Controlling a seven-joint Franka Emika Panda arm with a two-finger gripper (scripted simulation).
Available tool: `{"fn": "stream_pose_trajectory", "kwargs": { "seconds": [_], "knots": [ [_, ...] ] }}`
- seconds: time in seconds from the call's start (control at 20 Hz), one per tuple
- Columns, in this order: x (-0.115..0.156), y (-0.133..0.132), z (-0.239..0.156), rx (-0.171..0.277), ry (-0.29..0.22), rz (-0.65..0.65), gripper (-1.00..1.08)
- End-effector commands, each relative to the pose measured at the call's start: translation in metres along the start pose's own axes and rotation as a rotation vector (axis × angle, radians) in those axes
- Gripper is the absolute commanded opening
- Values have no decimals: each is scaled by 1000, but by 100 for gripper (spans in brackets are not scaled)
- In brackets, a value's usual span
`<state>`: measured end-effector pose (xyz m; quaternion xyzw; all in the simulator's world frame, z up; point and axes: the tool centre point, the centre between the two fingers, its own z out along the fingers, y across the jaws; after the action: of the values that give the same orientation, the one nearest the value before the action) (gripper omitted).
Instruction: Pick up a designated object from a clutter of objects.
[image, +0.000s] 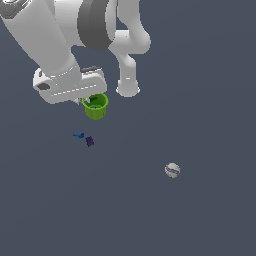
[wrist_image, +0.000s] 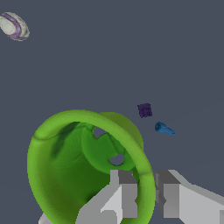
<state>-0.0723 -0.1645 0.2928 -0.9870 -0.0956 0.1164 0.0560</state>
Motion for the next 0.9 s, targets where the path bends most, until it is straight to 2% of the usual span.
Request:
{"fn": "stream_pose_trajectory", "kwargs": {
  "seconds": [0.0, 0.45, 0.85],
  "knots": [
    [-6, -1, -26, 0, 1, 0, -100],
    [-22, -2, -103, 0, 1, -1, -100],
    [-27, -2, -137, 0, 1, -2, -100]
  ]
}}
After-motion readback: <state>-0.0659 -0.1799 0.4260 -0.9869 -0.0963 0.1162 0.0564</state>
